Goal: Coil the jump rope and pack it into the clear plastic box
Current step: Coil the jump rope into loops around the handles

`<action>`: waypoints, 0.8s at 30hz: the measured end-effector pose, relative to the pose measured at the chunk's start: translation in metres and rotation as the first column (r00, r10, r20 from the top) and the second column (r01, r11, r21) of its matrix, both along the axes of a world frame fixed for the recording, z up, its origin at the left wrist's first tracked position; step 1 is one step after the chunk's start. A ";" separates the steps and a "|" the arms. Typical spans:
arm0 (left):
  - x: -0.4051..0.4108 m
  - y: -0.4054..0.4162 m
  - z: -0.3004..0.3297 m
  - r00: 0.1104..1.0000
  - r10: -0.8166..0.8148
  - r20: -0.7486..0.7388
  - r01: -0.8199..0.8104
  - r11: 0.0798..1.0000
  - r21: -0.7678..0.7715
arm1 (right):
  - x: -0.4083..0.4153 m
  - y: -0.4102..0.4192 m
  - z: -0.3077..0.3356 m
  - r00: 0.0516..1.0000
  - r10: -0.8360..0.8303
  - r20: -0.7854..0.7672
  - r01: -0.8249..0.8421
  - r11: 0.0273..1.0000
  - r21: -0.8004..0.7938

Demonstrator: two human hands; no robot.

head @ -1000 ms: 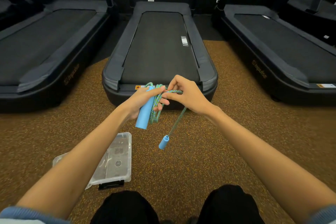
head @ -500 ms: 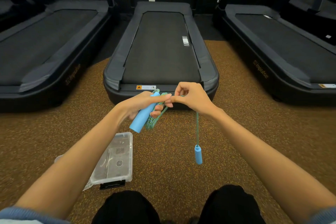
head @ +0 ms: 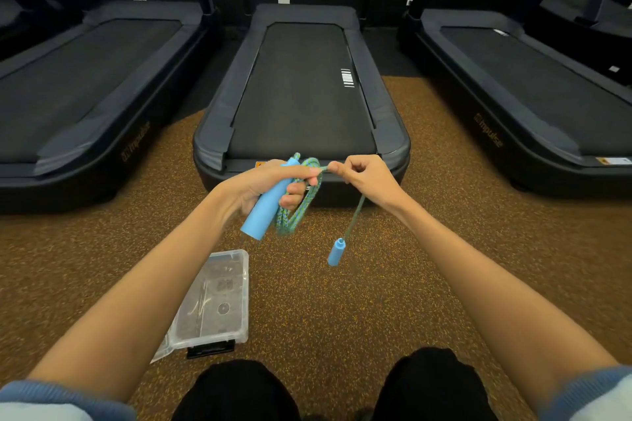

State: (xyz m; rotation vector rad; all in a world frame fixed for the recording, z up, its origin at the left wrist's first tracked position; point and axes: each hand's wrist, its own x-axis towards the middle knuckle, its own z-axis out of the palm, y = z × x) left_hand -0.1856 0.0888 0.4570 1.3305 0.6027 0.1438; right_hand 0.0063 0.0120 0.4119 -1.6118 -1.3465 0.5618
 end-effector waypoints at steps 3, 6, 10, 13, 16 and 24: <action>0.002 0.001 0.002 1.000 0.006 0.027 -0.006 1.000 -0.008 | -0.002 0.006 -0.001 0.999 -0.032 -0.019 0.032 0.999 0.002; 0.004 -0.001 0.004 0.997 0.013 0.072 -0.010 0.999 -0.042 | -0.006 0.012 -0.006 0.998 -0.056 -0.037 0.056 0.998 -0.002; 0.005 -0.001 0.007 0.992 0.031 0.125 -0.019 0.995 -0.097 | -0.010 0.016 -0.013 0.991 -0.103 -0.080 0.104 0.995 0.005; 0.007 -0.002 0.010 0.984 0.048 0.170 -0.026 0.991 -0.131 | -0.010 0.017 -0.018 0.984 -0.150 -0.091 0.150 0.989 -0.006; 0.006 -0.001 0.012 0.971 0.060 0.230 -0.020 0.985 -0.172 | -0.010 0.017 -0.025 0.978 -0.183 -0.097 0.182 0.983 -0.023; -0.001 0.006 0.022 0.897 0.055 0.439 0.065 0.966 -0.252 | -0.007 0.008 -0.040 0.969 -0.218 -0.116 0.210 0.975 -0.074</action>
